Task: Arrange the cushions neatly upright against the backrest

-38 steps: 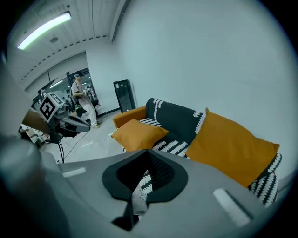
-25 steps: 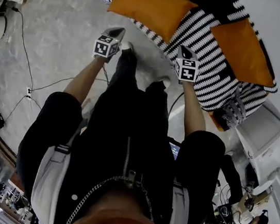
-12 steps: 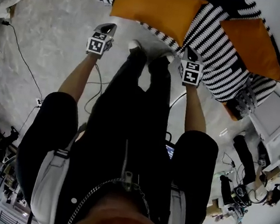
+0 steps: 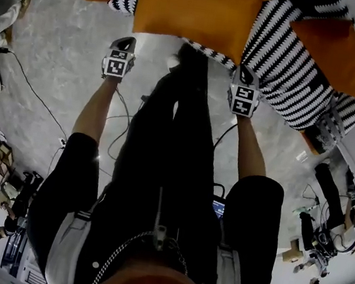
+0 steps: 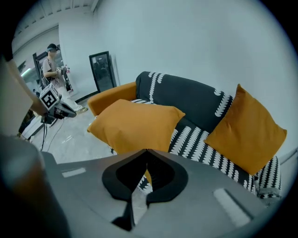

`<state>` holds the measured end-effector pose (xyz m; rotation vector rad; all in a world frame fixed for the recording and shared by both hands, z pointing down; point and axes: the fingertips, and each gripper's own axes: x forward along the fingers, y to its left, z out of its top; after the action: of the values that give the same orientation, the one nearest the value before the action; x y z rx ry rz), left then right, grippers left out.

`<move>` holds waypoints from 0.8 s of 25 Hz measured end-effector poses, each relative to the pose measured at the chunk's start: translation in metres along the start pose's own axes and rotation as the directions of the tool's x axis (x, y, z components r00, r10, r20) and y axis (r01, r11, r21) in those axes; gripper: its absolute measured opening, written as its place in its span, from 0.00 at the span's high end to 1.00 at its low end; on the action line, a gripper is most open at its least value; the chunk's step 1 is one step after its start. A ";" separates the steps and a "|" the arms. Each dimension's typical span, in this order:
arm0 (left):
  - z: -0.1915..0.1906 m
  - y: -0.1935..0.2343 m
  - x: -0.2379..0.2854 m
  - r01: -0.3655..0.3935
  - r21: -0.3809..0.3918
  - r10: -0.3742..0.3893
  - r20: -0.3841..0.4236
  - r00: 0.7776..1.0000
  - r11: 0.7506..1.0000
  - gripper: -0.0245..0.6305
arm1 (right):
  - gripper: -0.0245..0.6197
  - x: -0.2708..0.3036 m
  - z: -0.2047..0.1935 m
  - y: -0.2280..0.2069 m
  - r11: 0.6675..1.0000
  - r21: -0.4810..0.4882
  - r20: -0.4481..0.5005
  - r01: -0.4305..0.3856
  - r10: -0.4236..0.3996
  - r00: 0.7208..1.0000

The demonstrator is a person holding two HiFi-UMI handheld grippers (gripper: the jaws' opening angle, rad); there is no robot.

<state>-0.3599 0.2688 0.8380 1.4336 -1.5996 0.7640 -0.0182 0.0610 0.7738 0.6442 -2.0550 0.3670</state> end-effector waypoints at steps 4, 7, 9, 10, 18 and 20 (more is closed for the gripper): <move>-0.018 0.019 0.061 -0.019 0.110 0.025 -0.057 0.998 0.994 0.88 | 0.90 0.055 -0.028 -0.011 0.998 -0.036 -0.064 0.059 -0.061 0.996; -0.048 0.041 0.100 -0.047 0.158 0.067 -0.122 0.990 0.986 0.69 | 0.75 0.086 -0.051 -0.021 0.993 -0.057 -0.123 0.104 -0.110 0.986; -0.061 0.048 0.120 -0.055 0.180 0.085 -0.165 0.983 0.982 0.52 | 0.62 0.096 -0.071 -0.026 0.994 -0.046 -0.164 0.102 -0.108 0.980; -0.066 0.049 0.130 -0.051 0.194 0.088 -0.188 0.978 0.980 0.48 | 0.59 0.101 -0.082 -0.028 0.995 -0.047 -0.190 0.093 -0.100 0.977; -0.102 0.054 0.179 0.014 0.241 0.075 -0.357 0.931 0.970 0.50 | 0.57 0.144 -0.121 -0.033 0.994 -0.110 -0.329 0.018 -0.053 0.943; -0.091 0.061 0.177 -0.019 0.248 0.107 -0.347 0.932 0.968 0.84 | 0.69 0.151 -0.122 -0.035 0.994 -0.107 -0.384 0.010 -0.050 0.922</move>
<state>-0.4029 0.2735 1.0412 1.3181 -1.3070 1.2195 0.0202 0.0470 0.9668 0.4945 -1.6725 0.3379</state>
